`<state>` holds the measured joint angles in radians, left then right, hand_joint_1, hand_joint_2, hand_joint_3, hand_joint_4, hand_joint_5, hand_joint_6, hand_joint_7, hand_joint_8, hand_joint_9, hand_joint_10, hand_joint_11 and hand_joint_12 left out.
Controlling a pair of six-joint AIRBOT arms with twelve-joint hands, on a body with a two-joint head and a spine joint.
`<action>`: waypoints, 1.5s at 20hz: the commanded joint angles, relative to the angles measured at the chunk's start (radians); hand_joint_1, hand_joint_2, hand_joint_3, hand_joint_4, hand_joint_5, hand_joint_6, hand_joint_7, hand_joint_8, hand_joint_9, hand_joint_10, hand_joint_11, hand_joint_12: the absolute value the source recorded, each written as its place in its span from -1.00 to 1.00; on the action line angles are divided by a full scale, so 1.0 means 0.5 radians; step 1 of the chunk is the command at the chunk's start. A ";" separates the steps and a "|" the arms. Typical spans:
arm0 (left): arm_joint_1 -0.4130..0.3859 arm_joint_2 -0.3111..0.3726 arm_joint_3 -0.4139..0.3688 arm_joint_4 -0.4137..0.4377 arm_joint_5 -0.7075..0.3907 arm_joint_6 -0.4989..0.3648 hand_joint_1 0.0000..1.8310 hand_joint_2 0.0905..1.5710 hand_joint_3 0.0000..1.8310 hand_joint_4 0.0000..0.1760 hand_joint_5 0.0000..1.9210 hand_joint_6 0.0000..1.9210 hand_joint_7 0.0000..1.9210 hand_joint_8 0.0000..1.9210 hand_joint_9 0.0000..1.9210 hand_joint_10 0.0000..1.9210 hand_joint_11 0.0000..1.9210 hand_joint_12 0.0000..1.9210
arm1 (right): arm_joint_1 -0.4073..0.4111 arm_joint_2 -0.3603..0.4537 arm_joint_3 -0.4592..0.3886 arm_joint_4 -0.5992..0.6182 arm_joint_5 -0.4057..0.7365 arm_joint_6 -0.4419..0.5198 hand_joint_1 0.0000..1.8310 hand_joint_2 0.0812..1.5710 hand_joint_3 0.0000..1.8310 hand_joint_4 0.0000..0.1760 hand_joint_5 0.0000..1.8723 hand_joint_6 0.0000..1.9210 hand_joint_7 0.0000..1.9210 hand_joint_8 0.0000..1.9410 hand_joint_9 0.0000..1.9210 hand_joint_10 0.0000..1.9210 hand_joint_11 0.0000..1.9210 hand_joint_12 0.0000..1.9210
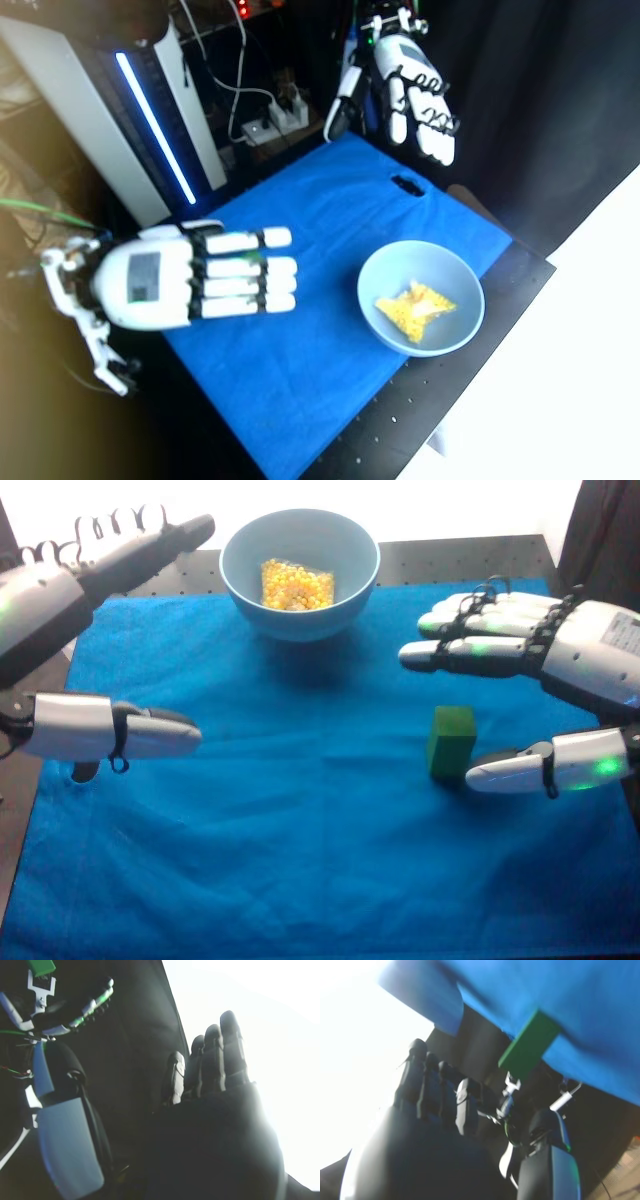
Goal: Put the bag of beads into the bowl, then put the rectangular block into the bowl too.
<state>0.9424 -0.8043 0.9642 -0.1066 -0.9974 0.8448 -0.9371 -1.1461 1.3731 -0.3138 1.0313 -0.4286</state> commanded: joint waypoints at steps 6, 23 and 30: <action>0.022 -0.026 -0.002 -0.067 -0.266 -0.007 -0.05 0.09 -1.00 0.90 -1.00 -1.00 -0.94 -1.00 -0.98 -1.00 -0.98 -0.95 | 0.072 -0.092 0.060 0.029 0.166 0.006 -0.34 0.32 -1.00 -0.55 -0.30 -1.00 -0.27 -0.98 -0.30 -0.96 -0.92 0.20; 0.103 -0.076 0.000 -0.100 -0.300 -0.059 -0.06 0.15 -1.00 0.54 -0.97 -1.00 -0.90 -1.00 -0.92 -1.00 -1.00 -0.68 | 0.247 -0.059 0.081 -0.030 0.212 0.006 0.28 0.33 -1.00 -1.00 0.15 -0.15 0.08 0.85 0.21 1.00 0.22 1.00; 0.106 -0.085 0.002 -0.108 -0.309 -0.059 -0.05 0.15 -1.00 0.43 -0.98 -1.00 -0.92 -1.00 -0.93 -1.00 -1.00 -0.70 | 0.635 -0.058 0.231 -0.034 0.261 0.006 0.38 0.38 -1.00 -1.00 0.12 -0.39 0.05 0.25 0.04 0.30 -0.16 0.70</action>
<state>1.0027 -0.8402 0.9630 -0.1581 -1.0218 0.8200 -0.6277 -1.1790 1.4979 -0.3981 1.0489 -0.4232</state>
